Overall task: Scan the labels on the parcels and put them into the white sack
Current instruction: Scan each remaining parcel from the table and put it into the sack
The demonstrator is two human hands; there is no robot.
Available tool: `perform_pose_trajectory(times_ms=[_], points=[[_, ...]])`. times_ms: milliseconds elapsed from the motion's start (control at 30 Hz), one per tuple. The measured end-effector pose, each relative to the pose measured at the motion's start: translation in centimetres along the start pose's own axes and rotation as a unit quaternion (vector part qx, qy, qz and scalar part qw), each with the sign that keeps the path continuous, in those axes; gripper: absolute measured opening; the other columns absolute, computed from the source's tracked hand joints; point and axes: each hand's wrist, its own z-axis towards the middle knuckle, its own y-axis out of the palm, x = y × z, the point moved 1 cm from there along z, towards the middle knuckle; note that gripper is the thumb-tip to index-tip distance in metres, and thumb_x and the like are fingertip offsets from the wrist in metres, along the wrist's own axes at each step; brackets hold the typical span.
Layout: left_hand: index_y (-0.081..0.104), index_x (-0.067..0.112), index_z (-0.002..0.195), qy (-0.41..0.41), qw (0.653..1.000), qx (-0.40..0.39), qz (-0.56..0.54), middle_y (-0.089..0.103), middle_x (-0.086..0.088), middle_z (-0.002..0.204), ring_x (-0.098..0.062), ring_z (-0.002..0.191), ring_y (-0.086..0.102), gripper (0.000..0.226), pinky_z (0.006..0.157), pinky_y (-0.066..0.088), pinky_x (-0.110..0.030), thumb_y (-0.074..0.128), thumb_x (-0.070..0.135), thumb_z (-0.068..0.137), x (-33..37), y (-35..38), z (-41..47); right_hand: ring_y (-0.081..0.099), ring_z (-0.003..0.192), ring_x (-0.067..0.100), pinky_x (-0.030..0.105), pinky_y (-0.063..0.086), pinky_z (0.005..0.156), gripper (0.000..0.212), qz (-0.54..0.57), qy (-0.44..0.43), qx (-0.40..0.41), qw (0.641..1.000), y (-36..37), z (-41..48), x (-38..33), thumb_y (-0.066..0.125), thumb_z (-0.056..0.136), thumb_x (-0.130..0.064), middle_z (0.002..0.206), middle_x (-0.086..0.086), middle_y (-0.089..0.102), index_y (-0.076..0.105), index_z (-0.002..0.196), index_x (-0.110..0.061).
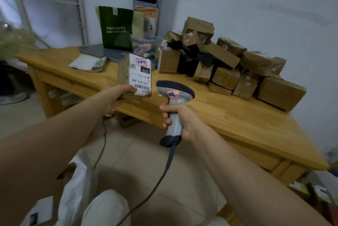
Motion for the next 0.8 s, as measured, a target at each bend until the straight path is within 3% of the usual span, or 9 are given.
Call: perform_pose_trajectory(times_ms=[33,133,200,300,433,567,667,733,800], points=[[0.051,0.007,0.119,-0.004,1.000,0.018,-0.006,0.066,-0.003,0.096,-0.013,0.085,0.064,0.056,0.066,0.052,-0.024,0.080,0.010,0.071,-0.3,-1.5,-0.1,0.046,0.036,0.010,0.021,0.046,0.042,0.012,0.009,0.016,-0.014,1.000,0.9,0.4,0.5,0.068,0.081,0.000,0.050,0.002,0.054,0.058,0.081,-0.007],[0.053,0.004,0.124,-0.020,0.998,0.066,0.006,0.068,-0.008,0.107,-0.022,0.093,0.067,0.066,0.069,0.057,-0.032,0.083,0.014,0.066,-2.0,-6.9,-0.4,0.045,0.036,0.010,0.021,0.047,0.043,0.016,0.032,0.072,-0.058,0.995,4.1,1.5,2.6,0.066,0.083,0.000,0.049,0.002,0.053,0.055,0.073,-0.008],[0.058,0.002,0.118,-0.027,0.994,0.100,0.024,0.068,-0.006,0.103,-0.020,0.089,0.066,0.062,0.062,0.054,-0.028,0.085,0.021,0.065,-3.3,-10.9,-0.9,0.045,0.036,0.010,0.021,0.048,0.044,0.018,0.039,0.106,-0.088,0.990,6.6,2.4,4.2,0.064,0.083,0.001,0.050,0.003,0.052,0.054,0.070,-0.007],[0.062,0.006,0.115,-0.056,0.990,0.118,0.058,0.071,-0.011,0.101,-0.020,0.084,0.068,0.063,0.074,0.055,-0.032,0.086,0.031,0.063,-5.8,-17.0,-1.9,0.050,0.038,0.012,0.024,0.051,0.045,0.015,0.040,0.146,-0.114,0.982,10.4,3.6,7.0,0.063,0.083,0.004,0.052,0.006,0.056,0.056,0.072,-0.003],[0.066,0.008,0.100,-0.102,0.971,0.194,0.092,0.072,-0.016,0.085,-0.023,0.077,0.070,0.048,0.072,0.053,-0.033,0.086,0.029,0.062,-10.3,-24.4,-4.3,0.063,0.045,0.018,0.031,0.057,0.052,0.004,0.013,0.214,-0.108,0.971,14.7,5.0,12.0,0.063,0.082,0.003,0.059,0.011,0.065,0.060,0.081,0.001],[0.049,0.015,0.086,-0.163,0.931,0.289,0.154,0.058,-0.007,0.080,-0.020,0.071,0.060,0.040,0.051,0.046,-0.029,0.082,0.033,0.070,-14.3,-29.1,-7.1,0.068,0.056,0.022,0.035,0.060,0.060,0.013,-0.019,0.263,-0.108,0.958,18.0,6.9,17.1,0.062,0.082,0.004,0.066,0.015,0.069,0.061,0.095,0.004],[0.058,0.016,0.096,-0.158,0.908,0.317,0.222,0.063,-0.012,0.094,-0.027,0.085,0.062,0.032,0.068,0.053,-0.037,0.074,0.039,0.080,-17.0,-31.7,-8.2,0.066,0.061,0.023,0.034,0.059,0.061,0.018,-0.042,0.282,-0.098,0.954,20.1,8.7,20.4,0.059,0.085,0.004,0.079,0.018,0.068,0.058,0.103,0.005],[0.058,0.012,0.115,-0.187,0.880,0.343,0.272,0.062,-0.017,0.111,-0.033,0.103,0.059,0.046,0.090,0.050,-0.045,0.068,0.044,0.084,-18.5,-33.2,-8.5,0.067,0.065,0.023,0.033,0.059,0.063,0.024,-0.065,0.295,-0.085,0.949,21.3,9.9,22.4,0.060,0.085,0.004,0.089,0.020,0.068,0.059,0.109,0.007],[0.054,0.008,0.123,-0.197,0.846,0.384,0.312,0.057,-0.020,0.120,-0.036,0.110,0.055,0.056,0.097,0.047,-0.048,0.067,0.045,0.084,-19.5,-34.6,-8.5,0.067,0.067,0.023,0.033,0.059,0.065,0.025,-0.089,0.309,-0.075,0.944,22.2,10.8,24.2,0.061,0.084,0.004,0.090,0.021,0.069,0.061,0.109,0.006]])
